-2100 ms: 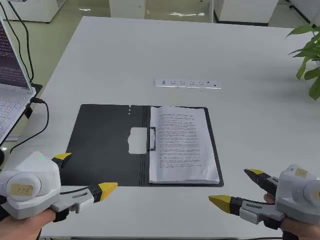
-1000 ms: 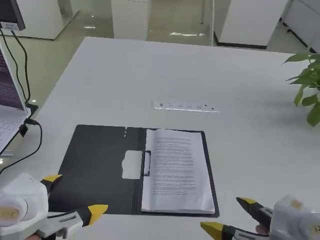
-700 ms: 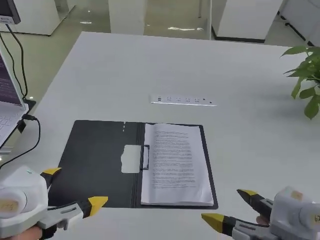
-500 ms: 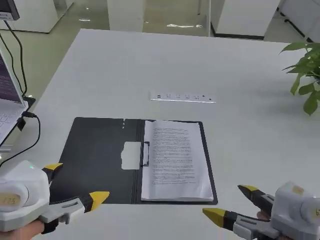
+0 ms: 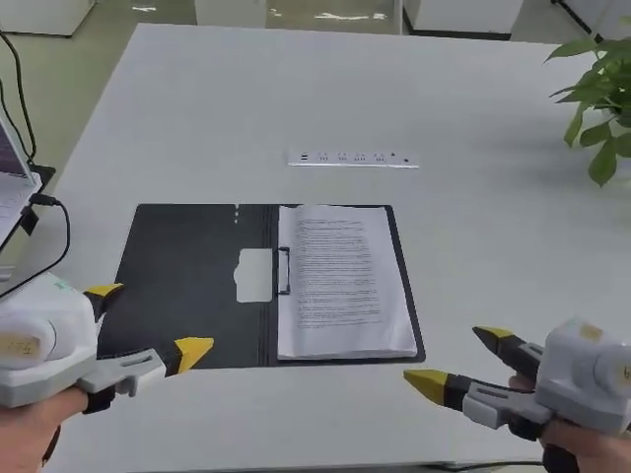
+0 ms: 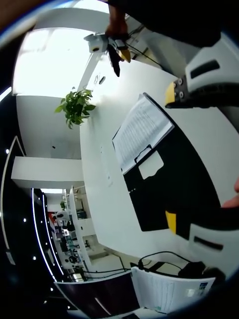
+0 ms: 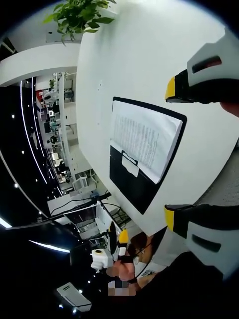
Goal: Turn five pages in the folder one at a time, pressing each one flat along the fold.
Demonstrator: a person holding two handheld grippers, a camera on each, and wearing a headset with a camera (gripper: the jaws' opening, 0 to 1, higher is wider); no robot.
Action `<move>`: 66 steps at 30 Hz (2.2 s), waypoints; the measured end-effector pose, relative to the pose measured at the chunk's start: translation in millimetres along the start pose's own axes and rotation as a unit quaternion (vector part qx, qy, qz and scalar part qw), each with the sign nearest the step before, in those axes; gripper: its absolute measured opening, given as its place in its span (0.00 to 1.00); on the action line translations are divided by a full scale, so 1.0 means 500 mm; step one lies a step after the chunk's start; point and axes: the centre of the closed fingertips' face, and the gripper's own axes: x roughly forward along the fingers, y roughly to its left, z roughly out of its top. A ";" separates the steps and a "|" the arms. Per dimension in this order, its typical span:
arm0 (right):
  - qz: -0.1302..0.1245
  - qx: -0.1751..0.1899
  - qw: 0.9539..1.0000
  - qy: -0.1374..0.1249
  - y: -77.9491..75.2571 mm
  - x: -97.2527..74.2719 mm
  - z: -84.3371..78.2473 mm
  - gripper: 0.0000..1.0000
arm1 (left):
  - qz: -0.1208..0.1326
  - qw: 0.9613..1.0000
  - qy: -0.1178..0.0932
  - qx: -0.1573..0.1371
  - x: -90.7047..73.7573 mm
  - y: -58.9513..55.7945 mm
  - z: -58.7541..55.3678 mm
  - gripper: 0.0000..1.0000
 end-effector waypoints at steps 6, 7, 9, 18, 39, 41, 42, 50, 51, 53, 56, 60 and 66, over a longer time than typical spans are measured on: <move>-0.004 0.002 1.000 0.000 0.005 0.001 -0.002 0.83 | -0.022 1.000 0.002 0.014 0.027 -0.020 0.013 0.81; -0.004 0.003 1.000 0.000 0.005 0.001 -0.003 0.83 | -0.027 0.999 0.004 0.018 0.032 -0.024 0.014 0.80; -0.007 0.003 1.000 0.000 0.004 0.000 -0.004 0.83 | -0.035 0.999 0.006 0.026 0.044 -0.032 0.018 0.80; -0.013 0.005 1.000 0.002 0.002 -0.008 -0.006 0.83 | -0.074 0.996 0.007 0.047 0.089 -0.072 0.040 0.81; -0.010 0.015 1.000 0.006 0.000 -0.014 -0.022 0.82 | -0.156 0.985 0.009 0.076 0.231 -0.197 0.109 0.80; -0.012 0.018 1.000 0.004 -0.004 -0.015 -0.025 0.82 | -0.163 0.983 0.012 0.084 0.241 -0.208 0.112 0.80; -0.013 0.020 1.000 0.004 -0.005 -0.015 -0.025 0.82 | -0.167 0.982 0.013 0.089 0.249 -0.215 0.114 0.80; -0.015 0.022 1.000 0.003 -0.014 -0.015 -0.025 0.82 | -0.191 0.976 0.019 0.105 0.295 -0.259 0.126 0.79; -0.015 0.024 1.000 0.001 -0.015 -0.016 -0.024 0.82 | -0.193 0.975 0.019 0.107 0.299 -0.263 0.128 0.79; -0.014 0.024 1.000 0.000 -0.015 -0.016 -0.024 0.82 | -0.196 0.974 0.019 0.109 0.309 -0.272 0.131 0.79; -0.015 0.026 1.000 0.000 -0.019 -0.016 -0.025 0.82 | -0.203 0.973 0.022 0.111 0.322 -0.283 0.131 0.79; -0.016 0.029 0.999 0.000 -0.023 -0.017 -0.028 0.82 | -0.211 0.970 0.029 0.116 0.341 -0.297 0.125 0.79; -0.017 0.032 0.999 0.000 -0.026 -0.019 -0.034 0.82 | -0.219 0.968 0.037 0.118 0.368 -0.316 0.117 0.79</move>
